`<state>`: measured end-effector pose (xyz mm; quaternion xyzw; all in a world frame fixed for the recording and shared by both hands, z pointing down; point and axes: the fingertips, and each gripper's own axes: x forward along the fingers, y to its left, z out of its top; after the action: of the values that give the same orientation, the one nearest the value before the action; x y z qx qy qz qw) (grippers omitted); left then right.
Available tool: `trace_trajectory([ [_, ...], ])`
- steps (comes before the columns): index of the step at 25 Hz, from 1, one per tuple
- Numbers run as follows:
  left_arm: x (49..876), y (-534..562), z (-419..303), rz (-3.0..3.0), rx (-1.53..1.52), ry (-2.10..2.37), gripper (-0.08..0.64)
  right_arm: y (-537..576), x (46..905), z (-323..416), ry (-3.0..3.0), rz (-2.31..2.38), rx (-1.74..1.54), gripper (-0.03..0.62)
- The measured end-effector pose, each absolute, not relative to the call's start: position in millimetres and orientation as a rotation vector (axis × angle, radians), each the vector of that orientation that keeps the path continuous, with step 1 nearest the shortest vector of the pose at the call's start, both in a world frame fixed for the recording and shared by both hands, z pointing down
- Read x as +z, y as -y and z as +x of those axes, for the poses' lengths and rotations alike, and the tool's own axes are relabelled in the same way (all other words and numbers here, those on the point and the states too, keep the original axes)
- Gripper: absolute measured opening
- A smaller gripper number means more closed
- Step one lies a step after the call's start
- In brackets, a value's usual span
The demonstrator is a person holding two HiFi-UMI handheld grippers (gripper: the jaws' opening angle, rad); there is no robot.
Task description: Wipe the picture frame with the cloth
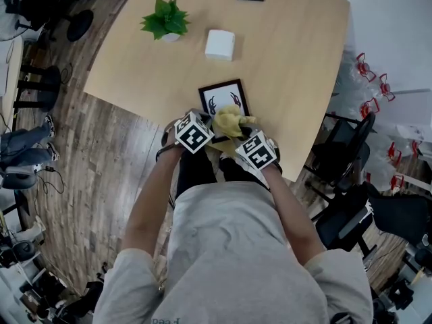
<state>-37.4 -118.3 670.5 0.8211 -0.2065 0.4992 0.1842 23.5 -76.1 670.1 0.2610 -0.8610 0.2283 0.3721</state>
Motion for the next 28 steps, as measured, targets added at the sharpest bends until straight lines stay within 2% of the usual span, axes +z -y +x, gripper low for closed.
trace_trajectory([
  [28,672,117,-37,2.318,1.415,0.513,0.052,122,673,13,2.150,0.649,0.517,0.051],
])
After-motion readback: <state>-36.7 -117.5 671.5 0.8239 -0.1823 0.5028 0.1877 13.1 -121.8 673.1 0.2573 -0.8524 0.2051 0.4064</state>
